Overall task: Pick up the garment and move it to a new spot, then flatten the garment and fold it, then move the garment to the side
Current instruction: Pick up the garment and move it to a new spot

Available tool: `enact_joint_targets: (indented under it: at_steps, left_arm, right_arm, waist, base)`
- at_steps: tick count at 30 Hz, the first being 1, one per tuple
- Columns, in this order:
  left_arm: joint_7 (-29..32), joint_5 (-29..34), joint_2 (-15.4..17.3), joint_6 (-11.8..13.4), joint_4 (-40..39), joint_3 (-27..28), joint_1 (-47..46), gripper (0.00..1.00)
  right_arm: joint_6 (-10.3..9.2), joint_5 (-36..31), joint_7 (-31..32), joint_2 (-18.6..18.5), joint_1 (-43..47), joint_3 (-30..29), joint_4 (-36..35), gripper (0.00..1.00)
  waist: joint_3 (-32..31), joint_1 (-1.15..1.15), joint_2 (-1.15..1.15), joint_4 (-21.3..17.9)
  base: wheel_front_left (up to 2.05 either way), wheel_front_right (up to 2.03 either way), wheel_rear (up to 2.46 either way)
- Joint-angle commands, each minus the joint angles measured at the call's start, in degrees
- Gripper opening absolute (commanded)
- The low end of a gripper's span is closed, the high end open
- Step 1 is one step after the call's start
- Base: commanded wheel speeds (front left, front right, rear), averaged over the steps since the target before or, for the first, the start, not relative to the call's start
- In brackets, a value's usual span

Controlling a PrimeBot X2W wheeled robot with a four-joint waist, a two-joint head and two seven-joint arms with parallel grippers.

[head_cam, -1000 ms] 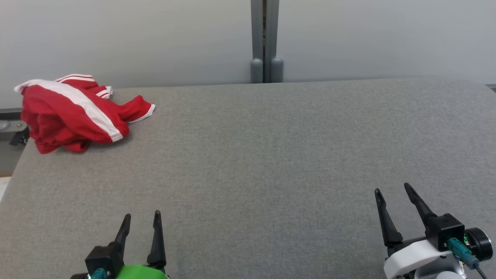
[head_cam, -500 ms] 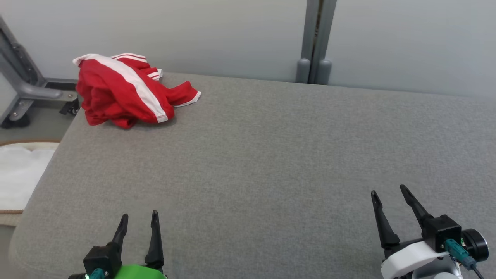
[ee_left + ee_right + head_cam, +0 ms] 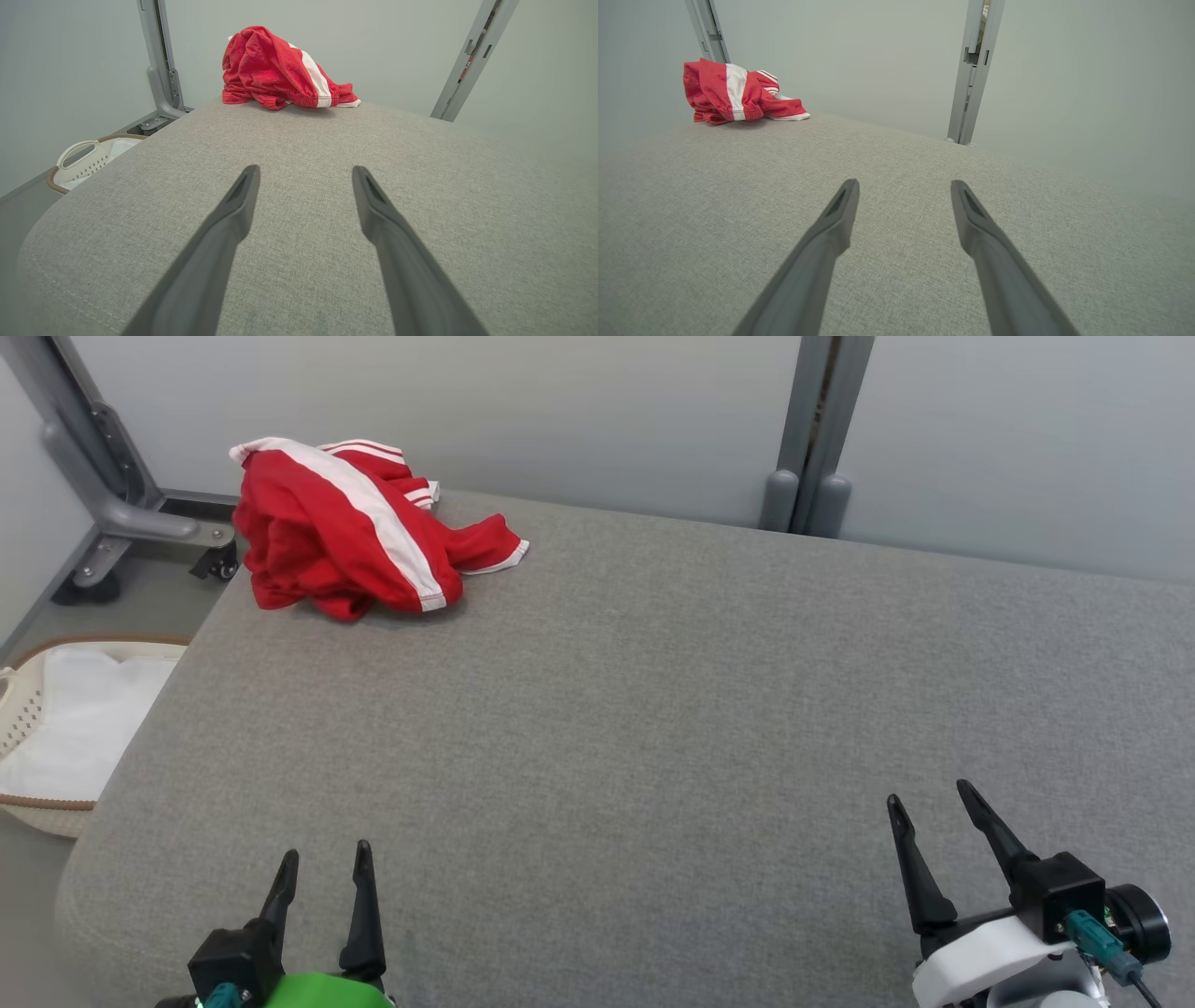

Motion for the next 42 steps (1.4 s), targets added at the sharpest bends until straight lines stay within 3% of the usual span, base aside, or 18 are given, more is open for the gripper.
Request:
enact_joint_targets:
  at_steps: [1,7,10,17,20,25,36,42]
  left_arm:
    - [-0.1,-0.2,0.4,0.2,-0.4,0.5,0.3,1.0]
    - [-0.1,-1.6,0.5,-0.7,-3.8,2.5,-4.8,1.0]
    - [-0.1,-1.9,2.3,-1.3,-6.0,4.3,-10.0,1.0]
    - [1.4,-3.0,10.9,-2.0,-6.7,6.2,-25.3,1.0]
    - [4.7,-5.1,15.2,-2.1,-4.2,6.8,-32.8,1.0]
    - [10.1,-9.5,19.8,-2.2,1.6,7.4,-41.8,1.0]
    - [19.8,-16.9,23.5,-2.2,17.9,4.4,-50.2,1.0]
    - [23.1,-20.7,23.1,-2.2,23.1,1.9,-51.3,1.0]
  right_arm:
    - [0.0,-0.2,-0.3,-0.3,-0.2,0.0,-0.1,1.0]
    - [-0.01,-0.6,-0.3,-0.3,-1.4,-0.8,-1.0,1.0]
    - [-0.01,-1.4,-0.3,-0.3,-2.3,-1.1,-1.6,1.0]
    - [-0.01,-2.7,-0.3,-0.3,-5.1,-0.5,-2.6,1.0]
    - [-0.01,-3.5,-0.3,-0.3,-6.7,0.1,-3.0,1.0]
    - [-0.01,-5.1,-0.3,-0.3,-8.9,0.0,-4.1,1.0]
    - [-0.02,-7.0,-0.3,-0.2,-13.0,0.5,-7.3,1.0]
    - [-0.02,-7.4,-0.3,-0.2,-13.3,0.5,-8.5,1.0]
  waist:
    - [0.5,0.0,0.0,-0.4]
    - [2.8,0.0,0.0,-1.5]
    - [4.4,0.0,0.0,-2.1]
    - [8.1,0.0,0.0,-4.5]
    - [10.8,0.0,0.0,-6.2]
    - [15.4,0.0,0.0,-8.6]
    - [24.6,0.0,0.0,-12.4]
    - [27.0,0.0,0.0,-13.0]
  base:
    - [0.0,0.0,0.0]
    - [0.0,0.0,0.0]
    - [0.0,0.0,0.0]
    - [0.0,0.0,0.0]
    - [0.0,0.0,0.0]
    - [0.0,0.0,0.0]
    - [0.0,0.0,0.0]
    - [0.0,0.0,0.0]
